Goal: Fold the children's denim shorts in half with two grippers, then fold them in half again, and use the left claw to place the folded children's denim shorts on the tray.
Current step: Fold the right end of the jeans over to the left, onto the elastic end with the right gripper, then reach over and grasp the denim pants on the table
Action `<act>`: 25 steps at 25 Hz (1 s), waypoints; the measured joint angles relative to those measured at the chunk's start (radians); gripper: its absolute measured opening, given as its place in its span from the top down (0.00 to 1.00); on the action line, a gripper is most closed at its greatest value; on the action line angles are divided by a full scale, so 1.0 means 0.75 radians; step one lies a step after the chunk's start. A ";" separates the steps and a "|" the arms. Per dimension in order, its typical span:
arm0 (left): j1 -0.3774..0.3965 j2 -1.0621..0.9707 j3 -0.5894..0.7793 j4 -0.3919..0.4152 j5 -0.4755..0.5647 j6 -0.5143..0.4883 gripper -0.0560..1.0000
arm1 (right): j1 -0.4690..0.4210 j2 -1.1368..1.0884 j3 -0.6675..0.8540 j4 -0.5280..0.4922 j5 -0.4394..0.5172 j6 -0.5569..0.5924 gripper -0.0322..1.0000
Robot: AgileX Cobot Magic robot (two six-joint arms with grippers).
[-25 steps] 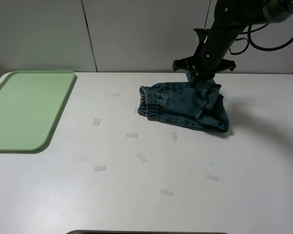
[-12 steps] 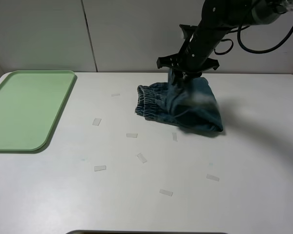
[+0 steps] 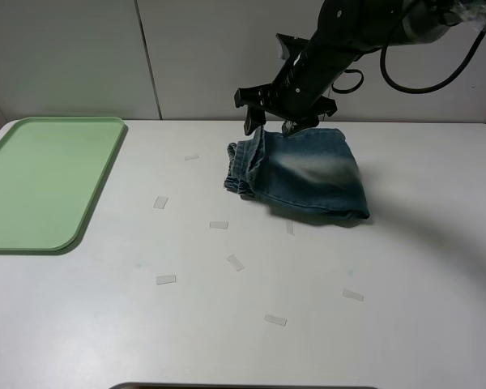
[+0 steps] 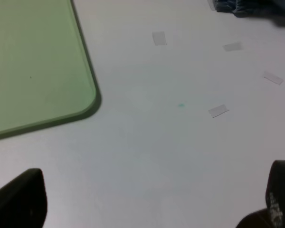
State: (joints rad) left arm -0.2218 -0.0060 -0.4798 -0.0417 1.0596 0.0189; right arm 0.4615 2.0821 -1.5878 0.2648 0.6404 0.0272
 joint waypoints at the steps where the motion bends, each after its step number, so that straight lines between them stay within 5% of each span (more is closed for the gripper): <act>1: 0.000 0.000 0.000 0.000 0.000 0.000 0.08 | 0.000 0.000 0.000 0.000 0.001 -0.003 0.48; 15: 0.000 0.000 0.000 0.000 0.000 0.000 0.08 | -0.020 -0.008 0.004 -0.174 0.078 -0.003 0.48; 22: 0.000 0.000 0.000 0.000 0.000 0.000 0.08 | -0.175 -0.190 0.216 -0.470 -0.013 0.102 0.48; 25: 0.000 0.000 0.000 0.000 0.000 0.000 0.08 | -0.265 -0.312 0.379 -0.521 -0.086 0.128 0.40</act>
State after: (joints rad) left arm -0.2218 -0.0060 -0.4798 -0.0417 1.0596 0.0189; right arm 0.2628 1.8484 -1.3036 -0.1260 0.5759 0.1229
